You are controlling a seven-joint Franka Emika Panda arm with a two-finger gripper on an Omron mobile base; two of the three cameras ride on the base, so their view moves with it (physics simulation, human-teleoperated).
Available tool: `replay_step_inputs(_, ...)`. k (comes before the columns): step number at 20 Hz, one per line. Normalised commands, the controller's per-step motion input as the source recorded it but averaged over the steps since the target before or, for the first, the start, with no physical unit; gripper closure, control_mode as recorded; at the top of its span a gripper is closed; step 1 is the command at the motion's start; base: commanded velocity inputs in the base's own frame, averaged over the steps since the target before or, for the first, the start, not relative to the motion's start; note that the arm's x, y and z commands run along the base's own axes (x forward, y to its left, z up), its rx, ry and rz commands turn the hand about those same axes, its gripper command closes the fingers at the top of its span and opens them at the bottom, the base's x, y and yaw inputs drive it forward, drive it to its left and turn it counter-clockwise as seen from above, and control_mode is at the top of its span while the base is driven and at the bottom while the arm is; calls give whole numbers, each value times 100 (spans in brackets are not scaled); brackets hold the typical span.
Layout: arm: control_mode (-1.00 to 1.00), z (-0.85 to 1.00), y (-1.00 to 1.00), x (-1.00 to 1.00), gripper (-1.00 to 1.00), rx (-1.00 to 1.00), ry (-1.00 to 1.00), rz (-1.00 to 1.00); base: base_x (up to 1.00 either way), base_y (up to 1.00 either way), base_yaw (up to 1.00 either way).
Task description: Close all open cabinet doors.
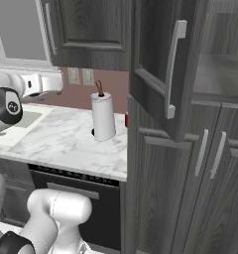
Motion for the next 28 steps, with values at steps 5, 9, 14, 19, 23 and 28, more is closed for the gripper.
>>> replay_step_inputs(5, -100, -31, -4, -27, -100, 0, 0, -1, 0, 0, 0)
replay_step_inputs(9, -100, -29, -2, -20, -100, 0, 0, 0, 0, 0, 0)
replay_step_inputs(14, -100, -18, 0, -2, -100, 0, 0, 0, 0, 0, 0)
replay_step_inputs(19, -100, -19, 2, -2, -100, 0, 0, 0, 0, 0, 0)
replay_step_inputs(23, 100, 0, 0, 0, -100, 0, 0, 0, -41, 0, -2)
replay_step_inputs(28, 100, 0, 0, 0, -100, 0, 0, 0, -72, 0, -7)
